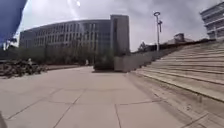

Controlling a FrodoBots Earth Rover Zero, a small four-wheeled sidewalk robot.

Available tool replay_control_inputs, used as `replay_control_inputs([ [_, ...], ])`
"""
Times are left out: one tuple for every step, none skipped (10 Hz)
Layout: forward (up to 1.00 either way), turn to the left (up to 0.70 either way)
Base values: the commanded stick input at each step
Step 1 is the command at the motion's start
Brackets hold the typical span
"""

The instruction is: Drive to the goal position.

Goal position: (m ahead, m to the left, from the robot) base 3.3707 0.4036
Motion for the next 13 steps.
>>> replay_control_inputs([
  [1.0, 0.0],
  [1.0, 0.0],
  [1.0, 0.0],
  [1.0, 0.0],
  [1.0, 0.0],
  [1.0, 0.0],
  [1.0, 0.0],
  [1.0, 0.0],
  [1.0, 0.0],
  [1.0, 0.0],
  [1.0, 0.0],
  [1.0, 0.0],
  [1.0, 0.0],
])
